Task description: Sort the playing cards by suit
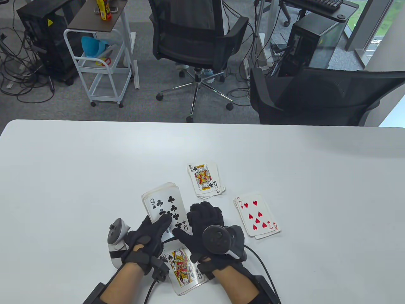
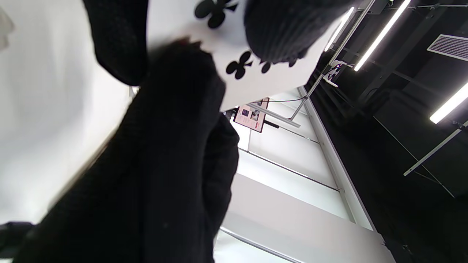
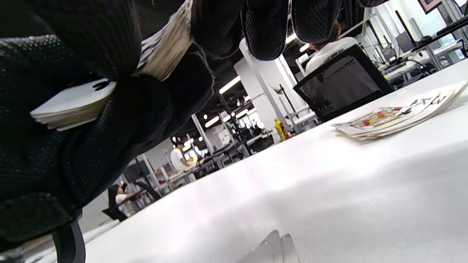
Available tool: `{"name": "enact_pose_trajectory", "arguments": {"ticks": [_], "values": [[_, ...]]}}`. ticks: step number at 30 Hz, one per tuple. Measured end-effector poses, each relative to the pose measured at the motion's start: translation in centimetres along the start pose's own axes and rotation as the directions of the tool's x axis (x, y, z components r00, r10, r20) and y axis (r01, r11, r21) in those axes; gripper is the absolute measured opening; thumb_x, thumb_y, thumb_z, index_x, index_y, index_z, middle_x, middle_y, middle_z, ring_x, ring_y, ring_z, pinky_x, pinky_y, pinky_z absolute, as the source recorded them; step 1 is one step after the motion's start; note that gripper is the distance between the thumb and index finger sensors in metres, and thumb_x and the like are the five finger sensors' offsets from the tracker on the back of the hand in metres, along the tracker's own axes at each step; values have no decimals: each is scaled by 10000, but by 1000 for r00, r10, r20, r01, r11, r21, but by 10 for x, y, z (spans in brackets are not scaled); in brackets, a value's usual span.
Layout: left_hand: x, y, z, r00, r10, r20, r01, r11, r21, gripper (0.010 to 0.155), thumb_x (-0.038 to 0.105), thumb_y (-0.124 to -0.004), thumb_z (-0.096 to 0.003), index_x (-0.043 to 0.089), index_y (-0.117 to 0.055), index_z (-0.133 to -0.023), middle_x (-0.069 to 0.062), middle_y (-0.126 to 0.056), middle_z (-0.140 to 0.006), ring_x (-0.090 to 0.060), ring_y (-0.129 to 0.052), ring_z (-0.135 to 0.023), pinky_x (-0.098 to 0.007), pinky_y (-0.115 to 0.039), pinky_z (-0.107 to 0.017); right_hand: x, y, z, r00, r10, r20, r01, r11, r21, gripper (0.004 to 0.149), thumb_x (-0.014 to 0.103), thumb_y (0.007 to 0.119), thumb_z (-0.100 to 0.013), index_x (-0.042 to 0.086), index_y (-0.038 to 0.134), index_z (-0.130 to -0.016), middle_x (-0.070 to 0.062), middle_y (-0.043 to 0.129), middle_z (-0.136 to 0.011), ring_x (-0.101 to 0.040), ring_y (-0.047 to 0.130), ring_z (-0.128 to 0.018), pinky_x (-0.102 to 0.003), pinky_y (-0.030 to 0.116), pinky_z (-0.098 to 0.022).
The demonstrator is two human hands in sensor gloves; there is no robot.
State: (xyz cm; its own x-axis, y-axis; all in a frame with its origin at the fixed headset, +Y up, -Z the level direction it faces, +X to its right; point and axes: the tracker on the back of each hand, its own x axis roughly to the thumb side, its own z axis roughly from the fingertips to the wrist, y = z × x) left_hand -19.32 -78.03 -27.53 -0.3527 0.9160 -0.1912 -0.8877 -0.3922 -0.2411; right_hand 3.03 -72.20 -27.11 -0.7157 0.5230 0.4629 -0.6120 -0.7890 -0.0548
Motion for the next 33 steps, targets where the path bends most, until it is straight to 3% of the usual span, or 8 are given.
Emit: {"name": "enact_pose_trajectory", "arguments": {"ticks": [7, 14, 19, 26, 33], "values": [[-5, 0, -1, 1000, 14, -9, -14, 1000, -1, 545, 508, -817, -568, 290, -646, -1037, 11, -829, -994, -285, -939, -842, -407, -923, -519, 3, -2, 3, 999, -47, 25, 49, 996, -81, 503, 453, 869, -511, 30, 761, -762, -204, 689, -1000, -513, 589, -978, -728, 449, -673], [-6, 0, -2, 1000, 18, -12, -18, 1000, -8, 564, 504, -824, -569, 277, -627, -1046, -7, -803, -1010, -299, -916, -860, -412, -914, -538, -1, -5, 2, 998, -48, 28, 51, 992, -113, 402, 366, 767, -554, 12, 836, -732, -190, 766, -966, -491, 650, -958, -720, 475, -672], [-5, 1, -1, 1000, 17, -3, -17, 1000, -5, 566, 490, -828, -571, 281, -615, -1052, -7, -781, -1029, -301, -895, -886, -418, -903, -561, -4, -7, 2, 998, -56, 5, 57, 991, -123, 402, 353, 736, -564, 28, 870, -757, -192, 785, -958, -499, 655, -949, -722, 472, -666], [0, 5, 1, 999, 30, 23, -31, 999, 25, 569, 471, -829, -571, 286, -603, -1058, -8, -756, -1046, -304, -872, -908, -422, -893, -578, -9, -11, 2, 996, -58, -61, 47, 985, -165, 457, 397, 860, -528, 62, 795, -833, -196, 726, -987, -501, 634, -956, -721, 467, -668], [1, 6, 1, 999, 15, 30, -16, 998, 52, 560, 466, -820, -574, 284, -604, -1058, -8, -760, -1044, -304, -875, -905, -422, -893, -576, -11, -11, 1, 995, -56, -81, 44, 989, -138, 407, 327, 787, -558, 46, 828, -849, -206, 741, -987, -503, 638, -955, -720, 470, -668]]}}
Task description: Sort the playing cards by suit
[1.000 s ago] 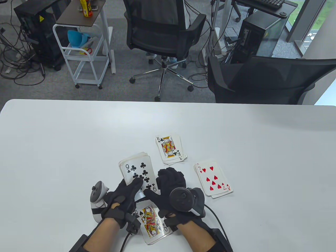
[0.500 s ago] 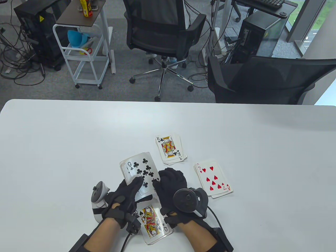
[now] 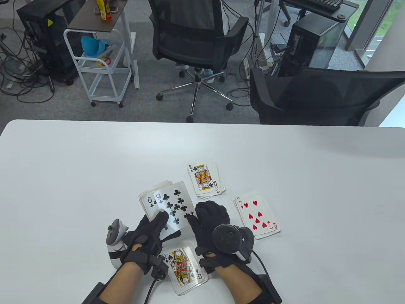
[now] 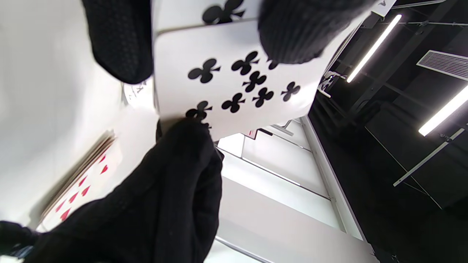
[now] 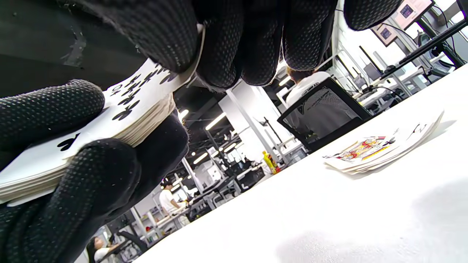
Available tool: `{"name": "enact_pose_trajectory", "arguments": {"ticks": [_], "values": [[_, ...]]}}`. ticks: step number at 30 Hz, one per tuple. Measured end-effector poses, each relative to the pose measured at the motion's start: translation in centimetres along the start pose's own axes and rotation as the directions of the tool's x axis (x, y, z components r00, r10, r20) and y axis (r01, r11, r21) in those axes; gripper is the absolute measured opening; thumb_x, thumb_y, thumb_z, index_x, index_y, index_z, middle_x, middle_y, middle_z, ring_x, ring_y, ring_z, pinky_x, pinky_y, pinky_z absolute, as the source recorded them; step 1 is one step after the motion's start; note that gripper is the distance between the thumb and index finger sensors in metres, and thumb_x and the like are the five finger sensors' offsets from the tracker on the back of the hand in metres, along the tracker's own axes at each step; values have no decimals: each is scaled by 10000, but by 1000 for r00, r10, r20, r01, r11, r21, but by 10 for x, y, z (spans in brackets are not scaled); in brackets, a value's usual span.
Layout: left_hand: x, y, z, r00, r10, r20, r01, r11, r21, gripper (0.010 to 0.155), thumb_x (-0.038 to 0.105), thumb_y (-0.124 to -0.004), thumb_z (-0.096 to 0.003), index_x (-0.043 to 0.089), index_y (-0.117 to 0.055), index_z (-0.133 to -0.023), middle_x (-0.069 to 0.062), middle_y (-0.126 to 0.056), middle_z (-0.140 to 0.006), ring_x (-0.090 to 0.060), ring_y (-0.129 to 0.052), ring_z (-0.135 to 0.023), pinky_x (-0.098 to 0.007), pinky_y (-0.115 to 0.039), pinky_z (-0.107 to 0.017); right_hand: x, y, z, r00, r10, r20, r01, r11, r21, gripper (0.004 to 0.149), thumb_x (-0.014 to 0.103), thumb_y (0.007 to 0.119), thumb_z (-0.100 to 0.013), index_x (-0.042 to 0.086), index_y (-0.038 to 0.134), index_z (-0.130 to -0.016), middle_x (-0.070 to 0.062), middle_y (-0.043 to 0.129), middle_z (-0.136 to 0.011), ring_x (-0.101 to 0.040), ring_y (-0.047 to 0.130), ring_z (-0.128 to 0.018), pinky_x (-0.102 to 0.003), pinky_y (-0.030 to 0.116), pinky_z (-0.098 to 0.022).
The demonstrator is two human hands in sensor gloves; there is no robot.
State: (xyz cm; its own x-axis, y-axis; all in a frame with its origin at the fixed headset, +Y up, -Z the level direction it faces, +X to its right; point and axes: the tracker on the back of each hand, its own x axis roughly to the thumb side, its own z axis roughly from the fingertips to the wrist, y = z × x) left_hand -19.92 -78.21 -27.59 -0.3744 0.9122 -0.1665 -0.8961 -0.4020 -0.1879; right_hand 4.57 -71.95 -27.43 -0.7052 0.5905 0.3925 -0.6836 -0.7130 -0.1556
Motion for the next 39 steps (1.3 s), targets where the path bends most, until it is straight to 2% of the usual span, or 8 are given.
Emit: {"name": "enact_pose_trajectory", "arguments": {"ticks": [3, 8, 18, 26, 30, 35, 38, 39], "values": [[1, 0, 1, 1000, -2, 5, 2, 1000, 1, 558, 466, -816, -575, 284, -603, -1057, -7, -759, -1043, -306, -873, -905, -423, -891, -576, -1, 0, 0, 1000, 1, -10, -1, 1000, 3, 408, 328, 776, -561, 47, 826, -852, -205, 737, -991, -504, 637, -954, -720, 470, -668], [2, 3, 1, 1000, -3, 5, 3, 1000, 12, 557, 466, -811, -577, 282, -600, -1059, -8, -759, -1043, -306, -874, -903, -423, -891, -575, -6, -3, -2, 999, -13, -39, 13, 1000, -6, 408, 348, 830, -546, 57, 824, -832, -198, 743, -982, -500, 648, -949, -717, 479, -667], [10, 7, 4, 999, 6, 34, -8, 998, 61, 557, 468, -797, -579, 272, -594, -1059, -11, -761, -1040, -307, -882, -894, -421, -893, -566, -19, -6, -5, 995, 12, -97, -12, 1000, 4, 398, 327, 785, -562, 47, 819, -843, -206, 735, -988, -505, 637, -952, -717, 475, -667], [16, 11, 4, 998, 17, 58, -22, 997, 78, 558, 466, -793, -580, 266, -589, -1060, -15, -758, -1040, -308, -884, -891, -418, -895, -563, -38, -23, -12, 984, 25, -179, -37, 997, -65, 395, 321, 789, -561, 42, 816, -838, -208, 727, -990, -507, 624, -957, -719, 466, -668], [20, 12, 3, 997, 20, 72, -26, 996, 81, 558, 466, -791, -580, 265, -589, -1060, -15, -761, -1038, -306, -886, -890, -419, -895, -562, -49, -39, -23, 961, 124, -249, -148, 986, -79, 395, 321, 789, -564, 44, 815, -844, -208, 707, -1009, -513, 592, -972, -727, 441, -674], [21, 13, 2, 997, 13, 74, -19, 996, 84, 557, 466, -789, -581, 263, -588, -1059, -14, -763, -1036, -306, -888, -887, -418, -895, -561, -61, -39, -50, 908, 251, -336, -253, 967, 39, 393, 316, 792, -574, 41, 817, -853, -240, 600, -1062, -540, 478, -1003, -752, 359, -671], [21, 13, 2, 997, 16, 73, -22, 996, 82, 557, 465, -789, -582, 261, -588, -1060, -16, -763, -1035, -306, -887, -887, -419, -895, -560, -64, -25, -77, 860, 368, -354, -321, 929, 186, 392, 315, 792, -577, 41, 821, -855, -252, 533, -1089, -542, 403, -1022, -762, 329, -669], [22, 13, 2, 997, 16, 72, -21, 997, 81, 558, 466, -789, -580, 261, -588, -1059, -17, -762, -1036, -305, -888, -887, -418, -896, -561, -64, -21, -84, 856, 385, -345, -336, 921, 195, 392, 313, 793, -575, 38, 825, -852, -253, 539, -1087, -541, 405, -1021, -762, 330, -668]]}}
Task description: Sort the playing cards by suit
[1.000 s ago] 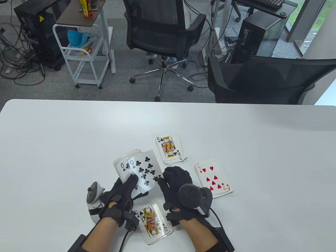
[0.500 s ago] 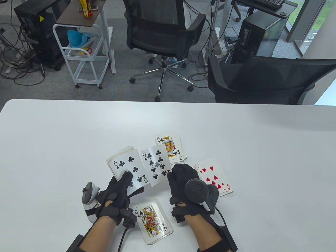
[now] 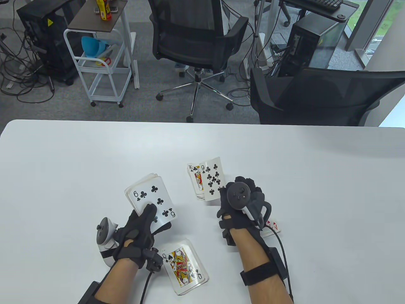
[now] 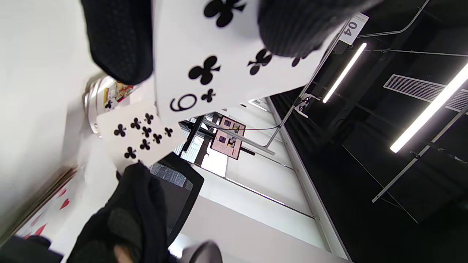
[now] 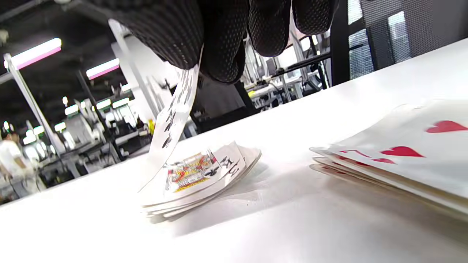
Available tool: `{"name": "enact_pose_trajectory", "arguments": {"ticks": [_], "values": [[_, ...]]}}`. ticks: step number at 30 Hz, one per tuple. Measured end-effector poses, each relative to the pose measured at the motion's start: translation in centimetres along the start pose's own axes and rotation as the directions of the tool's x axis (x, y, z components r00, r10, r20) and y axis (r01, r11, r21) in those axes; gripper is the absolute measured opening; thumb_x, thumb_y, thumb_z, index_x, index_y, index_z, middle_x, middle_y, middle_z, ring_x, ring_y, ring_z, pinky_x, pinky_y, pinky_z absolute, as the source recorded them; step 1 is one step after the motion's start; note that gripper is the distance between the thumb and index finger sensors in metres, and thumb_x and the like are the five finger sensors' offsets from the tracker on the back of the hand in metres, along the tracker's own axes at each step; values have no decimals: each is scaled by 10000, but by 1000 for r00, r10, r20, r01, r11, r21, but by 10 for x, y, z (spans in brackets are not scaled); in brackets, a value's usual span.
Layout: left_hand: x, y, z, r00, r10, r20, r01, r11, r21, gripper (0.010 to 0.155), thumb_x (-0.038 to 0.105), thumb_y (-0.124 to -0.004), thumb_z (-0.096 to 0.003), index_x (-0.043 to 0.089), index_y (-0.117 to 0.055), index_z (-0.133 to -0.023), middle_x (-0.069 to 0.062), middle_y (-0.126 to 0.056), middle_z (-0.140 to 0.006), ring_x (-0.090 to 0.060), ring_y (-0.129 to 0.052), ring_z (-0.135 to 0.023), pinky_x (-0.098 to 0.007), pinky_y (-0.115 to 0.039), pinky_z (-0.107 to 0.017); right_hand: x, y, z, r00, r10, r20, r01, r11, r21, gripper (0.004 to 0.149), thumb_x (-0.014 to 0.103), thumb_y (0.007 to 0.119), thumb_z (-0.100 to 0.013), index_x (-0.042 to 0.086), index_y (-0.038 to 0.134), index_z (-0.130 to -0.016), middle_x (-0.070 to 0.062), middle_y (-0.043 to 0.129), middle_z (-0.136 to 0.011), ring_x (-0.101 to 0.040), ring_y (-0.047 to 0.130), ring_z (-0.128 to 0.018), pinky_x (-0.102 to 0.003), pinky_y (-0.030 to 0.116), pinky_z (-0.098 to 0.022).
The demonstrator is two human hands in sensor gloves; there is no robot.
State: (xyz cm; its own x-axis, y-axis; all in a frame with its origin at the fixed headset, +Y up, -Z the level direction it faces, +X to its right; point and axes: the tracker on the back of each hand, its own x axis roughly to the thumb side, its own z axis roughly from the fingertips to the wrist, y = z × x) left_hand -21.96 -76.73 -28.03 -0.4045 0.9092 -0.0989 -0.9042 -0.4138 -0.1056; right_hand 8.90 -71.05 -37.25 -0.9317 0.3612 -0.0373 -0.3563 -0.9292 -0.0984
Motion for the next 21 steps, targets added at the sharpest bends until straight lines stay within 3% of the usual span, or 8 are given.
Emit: {"name": "enact_pose_trajectory", "arguments": {"ticks": [8, 12, 17, 21], "values": [[2, -1, -2, 1000, -3, 0, 3, 1000, -17, 557, 465, -785, -584, 260, -584, -1061, -18, -761, -1036, -307, -886, -888, -419, -894, -562, 31, 29, -48, 991, 130, -36, -126, 986, 110, 391, 312, 798, -571, 34, 837, -844, -247, 559, -1082, -537, 401, -1024, -759, 320, -670], [2, -2, -1, 1000, 1, -1, -1, 1000, -24, 557, 464, -786, -584, 259, -585, -1061, -19, -762, -1035, -308, -885, -888, -420, -893, -562, 30, 56, -58, 938, 332, -100, -310, 933, 185, 402, 330, 827, -561, 33, 833, -832, -250, 546, -1084, -539, 391, -1023, -758, 308, -671], [2, -3, -2, 1000, -3, 1, 3, 999, -36, 556, 465, -786, -584, 259, -586, -1061, -19, -762, -1035, -306, -887, -887, -419, -894, -561, 35, 53, -50, 879, 471, -77, -467, 882, 66, 484, 385, 873, -538, 83, 750, -896, -234, 485, -1109, -530, 394, -1027, -754, 319, -674], [0, -5, -2, 1000, -6, -4, 6, 999, -46, 569, 494, -772, -582, 251, -588, -1062, -28, -763, -1034, -314, -885, -885, -422, -889, -563, 45, 29, -31, 937, 350, -1, -349, 937, -21, 461, 397, 825, -559, 83, 763, -892, -233, 504, -1106, -530, 416, -1024, -753, 326, -673]]}}
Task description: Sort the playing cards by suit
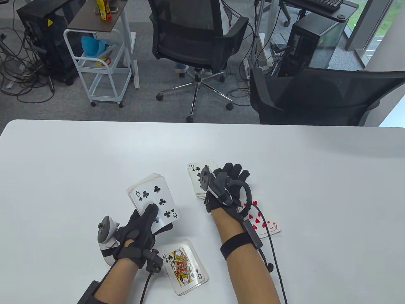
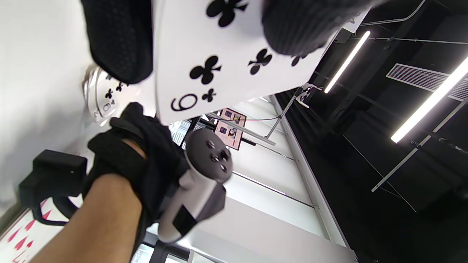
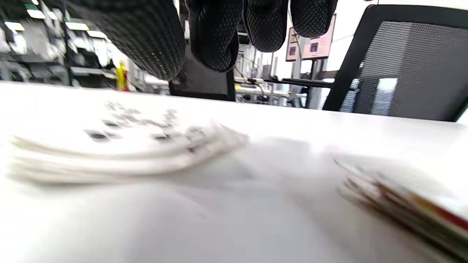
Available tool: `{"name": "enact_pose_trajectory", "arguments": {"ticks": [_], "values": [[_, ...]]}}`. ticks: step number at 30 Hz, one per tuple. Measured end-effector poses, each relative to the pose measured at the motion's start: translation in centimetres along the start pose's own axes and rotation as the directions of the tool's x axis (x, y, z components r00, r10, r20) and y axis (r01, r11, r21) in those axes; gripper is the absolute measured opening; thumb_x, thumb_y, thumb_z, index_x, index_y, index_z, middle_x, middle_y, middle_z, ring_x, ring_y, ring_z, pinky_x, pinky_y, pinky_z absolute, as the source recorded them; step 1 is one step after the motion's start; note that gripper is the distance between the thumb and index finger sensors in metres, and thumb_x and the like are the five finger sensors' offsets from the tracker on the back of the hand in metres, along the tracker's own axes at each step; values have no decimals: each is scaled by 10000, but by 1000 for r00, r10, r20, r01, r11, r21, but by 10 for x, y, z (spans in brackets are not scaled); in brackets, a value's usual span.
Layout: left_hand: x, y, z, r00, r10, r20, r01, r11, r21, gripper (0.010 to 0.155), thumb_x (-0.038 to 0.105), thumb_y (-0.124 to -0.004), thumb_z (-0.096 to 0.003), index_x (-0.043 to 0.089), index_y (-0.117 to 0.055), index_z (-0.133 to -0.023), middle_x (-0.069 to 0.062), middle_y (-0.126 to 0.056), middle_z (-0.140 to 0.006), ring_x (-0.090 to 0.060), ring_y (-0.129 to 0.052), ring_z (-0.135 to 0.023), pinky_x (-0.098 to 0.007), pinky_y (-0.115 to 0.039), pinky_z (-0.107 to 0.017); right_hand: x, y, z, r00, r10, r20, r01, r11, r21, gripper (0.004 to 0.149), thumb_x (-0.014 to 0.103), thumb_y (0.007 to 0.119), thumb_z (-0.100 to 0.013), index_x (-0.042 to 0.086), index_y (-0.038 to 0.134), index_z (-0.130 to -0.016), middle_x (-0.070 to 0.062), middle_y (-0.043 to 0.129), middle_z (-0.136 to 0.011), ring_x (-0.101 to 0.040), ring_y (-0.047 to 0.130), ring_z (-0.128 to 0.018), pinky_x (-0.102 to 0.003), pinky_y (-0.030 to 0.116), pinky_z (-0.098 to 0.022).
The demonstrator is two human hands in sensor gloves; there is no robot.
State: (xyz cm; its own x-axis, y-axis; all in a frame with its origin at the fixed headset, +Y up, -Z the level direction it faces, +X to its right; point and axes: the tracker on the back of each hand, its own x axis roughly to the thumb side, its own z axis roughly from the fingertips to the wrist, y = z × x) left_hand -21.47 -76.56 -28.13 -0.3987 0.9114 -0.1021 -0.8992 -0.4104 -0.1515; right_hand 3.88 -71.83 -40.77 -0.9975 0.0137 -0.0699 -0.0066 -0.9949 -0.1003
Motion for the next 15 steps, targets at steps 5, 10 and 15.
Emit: {"name": "enact_pose_trajectory", "arguments": {"ticks": [5, 10, 15], "values": [[-3, 0, 0, 1000, -22, -10, 22, 1000, 5, 569, 497, -766, -584, 247, -587, -1062, -31, -764, -1032, -317, -887, -881, -424, -890, -560, -5, -33, 44, 945, -291, 150, 301, 952, -51, 464, 437, 783, -570, 85, 790, -872, -234, 555, -1090, -538, 440, -1015, -759, 327, -667], [-5, -1, 1, 998, -57, -23, 57, 998, 6, 561, 471, -774, -585, 245, -586, -1062, -30, -769, -1028, -313, -896, -875, -421, -895, -558, -5, -39, 102, 705, -628, 330, 658, 753, 25, 504, 458, 755, -579, 59, 791, -884, -253, 567, -1082, -550, 437, -1011, -760, 331, -664], [-10, -4, 1, 993, -107, -44, 106, 994, -15, 556, 442, -801, -581, 247, -592, -1058, -26, -780, -1021, -303, -911, -868, -413, -908, -551, 2, -22, 126, 742, -546, 390, 578, 815, 43, 545, 490, 754, -573, 71, 746, -922, -249, 544, -1093, -547, 429, -1014, -760, 333, -664]]}}
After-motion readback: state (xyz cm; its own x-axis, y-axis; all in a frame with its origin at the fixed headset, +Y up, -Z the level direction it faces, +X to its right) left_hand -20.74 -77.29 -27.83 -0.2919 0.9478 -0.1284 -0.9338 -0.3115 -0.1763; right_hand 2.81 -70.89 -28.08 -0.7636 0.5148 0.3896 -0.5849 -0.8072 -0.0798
